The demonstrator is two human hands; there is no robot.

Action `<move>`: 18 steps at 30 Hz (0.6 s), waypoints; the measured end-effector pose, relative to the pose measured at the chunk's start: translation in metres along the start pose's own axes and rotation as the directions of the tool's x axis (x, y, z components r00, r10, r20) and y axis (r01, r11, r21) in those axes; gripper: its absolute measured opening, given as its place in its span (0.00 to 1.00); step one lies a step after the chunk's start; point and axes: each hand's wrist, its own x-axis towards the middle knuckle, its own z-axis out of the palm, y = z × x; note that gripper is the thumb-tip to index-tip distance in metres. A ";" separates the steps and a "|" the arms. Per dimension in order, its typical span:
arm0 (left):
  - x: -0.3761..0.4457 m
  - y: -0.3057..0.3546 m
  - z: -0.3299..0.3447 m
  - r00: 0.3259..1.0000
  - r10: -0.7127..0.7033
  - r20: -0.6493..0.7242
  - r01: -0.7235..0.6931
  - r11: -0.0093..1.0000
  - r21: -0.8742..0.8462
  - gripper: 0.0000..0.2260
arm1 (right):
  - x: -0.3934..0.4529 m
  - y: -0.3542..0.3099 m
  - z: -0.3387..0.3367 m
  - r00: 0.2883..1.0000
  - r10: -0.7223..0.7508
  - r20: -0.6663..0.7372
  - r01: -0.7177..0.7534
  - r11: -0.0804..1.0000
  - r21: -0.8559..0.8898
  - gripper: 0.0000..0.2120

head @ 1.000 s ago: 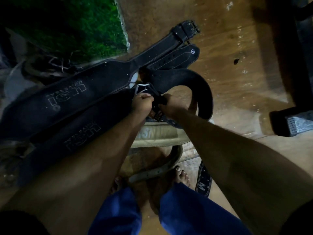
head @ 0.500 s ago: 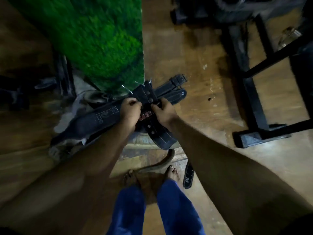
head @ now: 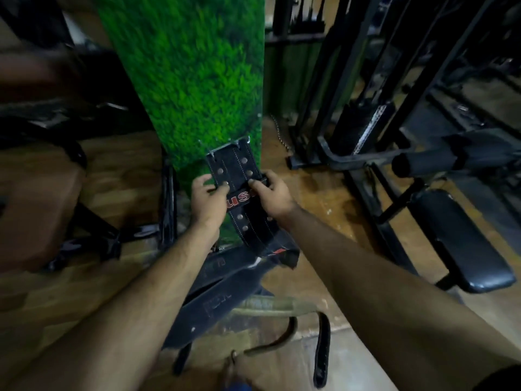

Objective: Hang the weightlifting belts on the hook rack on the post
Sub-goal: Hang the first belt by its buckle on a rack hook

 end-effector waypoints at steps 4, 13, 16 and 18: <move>-0.047 0.080 -0.022 0.998 0.046 0.048 -0.041 0.995 -0.095 0.19 | -0.038 -0.084 -0.017 0.987 -0.153 -0.055 0.157 0.984 0.084 0.05; -0.165 0.255 -0.055 0.888 0.398 0.232 -0.314 0.891 -0.327 0.14 | -0.137 -0.263 -0.040 0.911 -0.402 -0.092 0.412 0.876 0.251 0.10; -0.183 0.294 -0.071 0.849 0.468 0.245 -0.382 0.864 -0.328 0.14 | -0.164 -0.307 -0.043 0.871 -0.478 -0.115 0.492 0.843 0.216 0.15; -0.193 0.316 -0.078 0.841 0.493 0.224 -0.397 0.842 -0.365 0.12 | -0.179 -0.331 -0.040 0.841 -0.528 -0.120 0.541 0.815 0.209 0.17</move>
